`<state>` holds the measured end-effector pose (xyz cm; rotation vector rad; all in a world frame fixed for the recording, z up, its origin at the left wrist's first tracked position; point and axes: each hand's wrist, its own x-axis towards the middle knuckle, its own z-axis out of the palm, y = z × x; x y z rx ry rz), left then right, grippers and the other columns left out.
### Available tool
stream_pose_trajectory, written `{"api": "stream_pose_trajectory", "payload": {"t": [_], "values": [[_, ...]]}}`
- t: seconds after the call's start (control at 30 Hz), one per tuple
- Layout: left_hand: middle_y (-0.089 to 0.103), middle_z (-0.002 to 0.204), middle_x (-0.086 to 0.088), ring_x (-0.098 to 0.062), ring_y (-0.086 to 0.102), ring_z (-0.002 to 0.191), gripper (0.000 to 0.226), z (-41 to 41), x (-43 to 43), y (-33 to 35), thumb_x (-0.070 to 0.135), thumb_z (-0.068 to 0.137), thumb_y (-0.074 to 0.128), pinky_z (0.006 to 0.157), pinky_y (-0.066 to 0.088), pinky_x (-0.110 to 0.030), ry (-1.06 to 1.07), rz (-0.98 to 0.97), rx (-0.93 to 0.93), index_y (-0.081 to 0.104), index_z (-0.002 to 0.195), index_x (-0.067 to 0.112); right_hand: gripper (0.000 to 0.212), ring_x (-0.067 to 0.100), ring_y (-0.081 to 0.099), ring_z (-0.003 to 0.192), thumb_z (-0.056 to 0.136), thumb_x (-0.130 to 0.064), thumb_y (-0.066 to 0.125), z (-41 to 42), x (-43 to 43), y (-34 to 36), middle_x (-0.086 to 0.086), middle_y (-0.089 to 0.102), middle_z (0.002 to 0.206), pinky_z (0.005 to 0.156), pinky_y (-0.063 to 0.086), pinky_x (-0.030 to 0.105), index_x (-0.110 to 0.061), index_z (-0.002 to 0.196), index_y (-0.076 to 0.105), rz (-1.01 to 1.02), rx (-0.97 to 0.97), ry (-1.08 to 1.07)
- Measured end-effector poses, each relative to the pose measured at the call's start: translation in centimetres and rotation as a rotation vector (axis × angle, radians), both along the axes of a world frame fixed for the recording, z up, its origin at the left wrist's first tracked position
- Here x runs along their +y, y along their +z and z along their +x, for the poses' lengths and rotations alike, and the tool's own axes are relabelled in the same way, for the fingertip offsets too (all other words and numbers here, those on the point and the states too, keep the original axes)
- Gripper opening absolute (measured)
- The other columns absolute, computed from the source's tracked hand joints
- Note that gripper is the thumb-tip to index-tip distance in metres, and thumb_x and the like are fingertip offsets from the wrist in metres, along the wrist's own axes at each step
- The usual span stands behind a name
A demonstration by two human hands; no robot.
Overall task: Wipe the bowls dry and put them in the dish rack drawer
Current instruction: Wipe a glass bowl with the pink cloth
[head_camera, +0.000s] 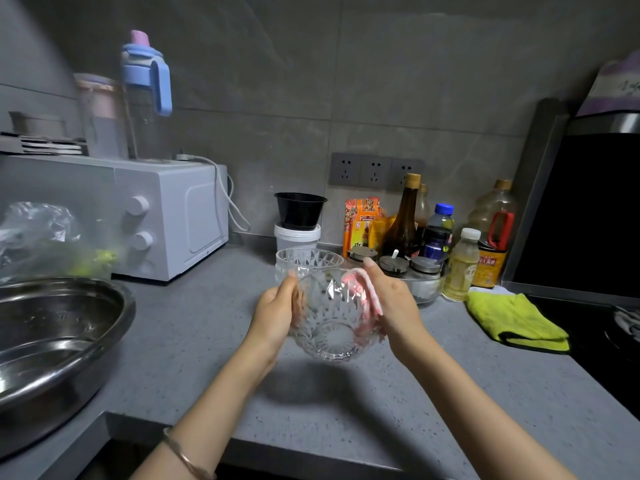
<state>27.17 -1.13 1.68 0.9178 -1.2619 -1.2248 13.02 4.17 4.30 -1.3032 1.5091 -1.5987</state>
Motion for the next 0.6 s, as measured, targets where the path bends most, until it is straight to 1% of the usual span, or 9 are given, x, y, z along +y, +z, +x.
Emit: {"api": "stream_pose_trajectory", "payload": {"t": [0.07,0.13,0.23,0.33,0.4,0.43,0.5,0.53,0.6], "values": [[0.057,0.054,0.004,-0.010,0.053,0.054,0.047,0.3,0.2,0.6,0.036,0.100,0.040,0.048,0.040,-0.016,-0.006,-0.108,-0.123,0.055,0.062,0.012,0.063,0.018,0.053,0.049,0.095,-0.044,0.044,-0.1,0.0,0.4,0.011,0.057,0.055,0.050,0.039,0.022,0.010,0.068,0.061,-0.044,0.113,0.044],[0.053,0.047,0.006,-0.009,0.050,0.050,0.051,0.1,0.6,1.2,0.040,0.098,0.041,0.051,0.039,-0.020,-0.036,-0.287,-0.256,0.054,0.053,0.020,0.057,0.011,0.050,0.037,0.097,-0.039,0.042,0.4,0.4,0.8,0.000,0.054,0.043,0.042,0.039,0.017,-0.003,0.056,0.057,-0.096,0.244,0.113],[0.042,0.039,0.003,-0.010,0.039,0.041,0.060,-0.5,1.1,1.3,0.038,0.096,0.047,0.051,0.032,-0.027,0.022,-0.451,-0.331,0.044,0.039,0.018,0.055,0.016,0.056,0.040,0.099,-0.038,0.040,1.1,0.4,0.6,0.003,0.058,0.045,0.044,0.043,0.025,-0.006,0.059,0.062,-0.177,0.374,0.150],[0.029,0.033,0.007,-0.008,0.026,0.037,0.065,-0.9,1.2,1.3,0.033,0.097,0.047,0.050,0.024,-0.029,0.152,-0.427,-0.270,0.037,0.035,0.016,0.049,0.022,0.061,0.048,0.099,-0.038,0.038,1.6,0.3,-0.3,0.005,0.062,0.053,0.049,0.047,0.037,-0.016,0.066,0.066,-0.327,0.328,0.068],[0.027,0.039,0.010,-0.010,0.025,0.041,0.064,-1.1,1.1,1.3,0.031,0.098,0.047,0.053,0.022,-0.028,0.167,-0.314,-0.133,0.032,0.037,0.019,0.041,0.020,0.067,0.064,0.101,-0.040,0.037,1.7,0.4,-1.1,0.002,0.070,0.070,0.057,0.053,0.042,-0.025,0.083,0.071,-0.436,0.306,0.010],[0.030,0.043,0.006,-0.013,0.028,0.045,0.059,-1.1,1.0,1.4,0.030,0.097,0.048,0.055,0.023,-0.029,0.175,-0.237,-0.041,0.033,0.041,0.022,0.037,0.015,0.068,0.082,0.101,-0.039,0.035,1.6,0.5,-1.6,-0.002,0.073,0.088,0.070,0.055,0.043,-0.029,0.099,0.071,-0.487,0.339,0.001],[0.038,0.056,-0.005,-0.017,0.036,0.058,0.044,-1.0,0.5,1.3,0.030,0.095,0.051,0.060,0.029,-0.031,0.190,-0.096,0.102,0.042,0.054,0.018,0.038,0.007,0.051,0.124,0.100,-0.033,0.033,1.4,0.5,-2.8,-0.009,0.058,0.131,0.102,0.043,0.036,-0.027,0.130,0.056,-0.579,0.482,-0.003],[0.040,0.063,-0.009,-0.020,0.037,0.063,0.037,-0.9,0.2,1.2,0.030,0.094,0.051,0.063,0.030,-0.033,0.194,-0.044,0.145,0.045,0.061,0.015,0.040,0.006,0.040,0.134,0.100,-0.030,0.033,1.4,0.6,-3.4,-0.010,0.048,0.142,0.110,0.034,0.034,-0.024,0.137,0.047,-0.619,0.566,-0.020],[0.042,0.070,-0.011,-0.022,0.039,0.067,0.029,-0.9,0.0,1.1,0.029,0.091,0.050,0.064,0.032,-0.035,0.204,0.026,0.184,0.048,0.067,0.013,0.043,0.010,0.032,0.139,0.100,-0.030,0.037,1.4,1.0,-4.3,-0.006,0.040,0.148,0.113,0.029,0.036,-0.022,0.142,0.040,-0.680,0.748,-0.085]]}}
